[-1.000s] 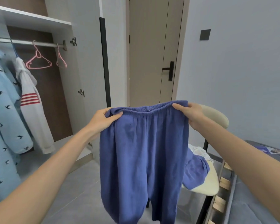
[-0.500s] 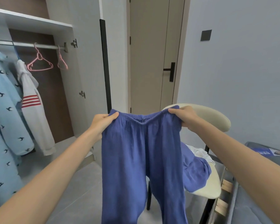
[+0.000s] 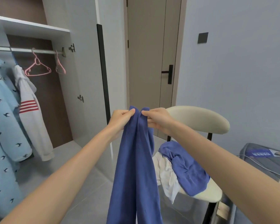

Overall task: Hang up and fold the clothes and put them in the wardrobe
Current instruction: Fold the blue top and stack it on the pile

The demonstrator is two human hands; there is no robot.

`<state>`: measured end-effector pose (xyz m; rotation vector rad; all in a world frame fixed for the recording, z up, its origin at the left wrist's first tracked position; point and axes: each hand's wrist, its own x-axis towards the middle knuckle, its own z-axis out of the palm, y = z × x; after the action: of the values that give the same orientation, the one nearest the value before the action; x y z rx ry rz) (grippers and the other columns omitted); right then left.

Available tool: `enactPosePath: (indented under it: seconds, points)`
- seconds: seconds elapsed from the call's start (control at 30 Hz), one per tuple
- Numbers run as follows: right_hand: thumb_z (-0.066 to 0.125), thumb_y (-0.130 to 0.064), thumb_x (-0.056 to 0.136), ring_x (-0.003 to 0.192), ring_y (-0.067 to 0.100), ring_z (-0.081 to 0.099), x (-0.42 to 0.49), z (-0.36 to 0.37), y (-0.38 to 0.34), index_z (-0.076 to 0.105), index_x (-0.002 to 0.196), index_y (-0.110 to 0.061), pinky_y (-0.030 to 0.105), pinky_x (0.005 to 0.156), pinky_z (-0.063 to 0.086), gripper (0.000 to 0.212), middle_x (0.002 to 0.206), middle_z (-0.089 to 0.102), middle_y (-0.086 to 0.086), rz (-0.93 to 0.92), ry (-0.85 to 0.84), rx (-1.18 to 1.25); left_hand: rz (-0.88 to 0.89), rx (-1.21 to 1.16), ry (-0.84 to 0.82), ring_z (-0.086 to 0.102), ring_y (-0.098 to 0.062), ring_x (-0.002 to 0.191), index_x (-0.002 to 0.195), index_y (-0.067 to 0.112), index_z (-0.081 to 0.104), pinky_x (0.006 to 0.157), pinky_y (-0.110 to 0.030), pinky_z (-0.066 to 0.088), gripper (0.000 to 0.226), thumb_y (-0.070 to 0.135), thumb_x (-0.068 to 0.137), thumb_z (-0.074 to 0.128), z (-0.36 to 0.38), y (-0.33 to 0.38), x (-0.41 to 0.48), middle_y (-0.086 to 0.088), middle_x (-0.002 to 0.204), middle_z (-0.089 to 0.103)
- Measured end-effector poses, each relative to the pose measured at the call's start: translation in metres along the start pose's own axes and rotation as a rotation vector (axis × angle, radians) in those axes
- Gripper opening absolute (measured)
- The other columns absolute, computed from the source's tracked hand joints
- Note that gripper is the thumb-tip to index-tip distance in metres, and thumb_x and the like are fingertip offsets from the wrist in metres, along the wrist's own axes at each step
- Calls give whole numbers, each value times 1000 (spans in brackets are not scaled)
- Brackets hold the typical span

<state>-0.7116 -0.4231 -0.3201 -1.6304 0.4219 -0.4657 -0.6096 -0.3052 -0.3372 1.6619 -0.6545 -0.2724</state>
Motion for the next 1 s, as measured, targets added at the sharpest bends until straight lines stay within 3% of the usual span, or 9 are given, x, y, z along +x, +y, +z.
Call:
enactPosePath:
  seconds: [0.17,0.23,0.33,0.5,0.6,0.73,0.8,0.9,1.0]
  points:
    - [47,1,92,65,14,65,-3,1,-7,67,81,-2,19,58,55,22,76,67,9,-35,-50,-11,45,-18,-34,59,-13,75,83,14,67,70,-24,49,26,30,97,53,3,2,-1,-2,82,64]
    - [46,3,91,69,14,70,-5,-2,-9,70,84,-3,23,60,57,26,79,73,7,-82,-75,-36,53,-47,-49,64,-8,76,85,16,71,71,-23,54,26,29,98,52,2,5,-2,3,83,70]
    - [57,-1,88,76,18,71,-7,-7,-8,71,91,-2,23,61,57,15,86,73,12,-236,6,-289,73,-67,-104,66,-5,76,87,16,72,78,-26,55,26,29,98,53,3,11,-5,6,82,72]
    - [69,-12,78,55,9,67,-8,-10,-9,62,76,-19,20,47,52,10,72,67,-7,-399,172,-489,64,-89,-186,66,-21,93,98,7,70,92,-36,52,28,25,99,48,7,24,-12,-8,99,71]
    - [75,-28,74,64,10,63,-7,-10,-7,57,74,-22,28,59,54,18,67,63,-11,-464,264,-615,48,-99,-218,67,-24,103,97,16,71,94,-38,52,25,32,98,52,9,31,-16,-12,108,71]
    - [78,-33,72,63,5,53,-9,-11,-3,59,78,-17,28,61,47,26,63,55,-11,-577,303,-616,115,-31,-199,65,-28,107,99,10,72,97,-44,49,28,34,94,58,9,31,-20,-17,111,68]
    - [82,-30,69,68,6,49,-13,-13,-3,60,81,-14,23,63,41,29,69,53,-9,-647,266,-624,129,-6,-159,64,-30,101,101,5,70,95,-44,49,28,29,96,56,9,31,-19,-19,107,69]
    - [81,-23,69,95,17,44,-15,-18,-1,57,88,-21,20,79,33,31,96,54,-1,-650,177,-731,124,8,-131,54,-25,91,108,-3,64,87,-41,45,33,24,100,48,6,30,-16,-16,96,63]
    - [67,-9,74,112,21,39,-19,-30,-2,51,96,-23,39,96,38,30,113,51,-5,-534,211,-631,115,-4,-138,61,-22,102,109,14,66,94,-42,48,28,27,102,42,3,31,-16,-11,112,68]
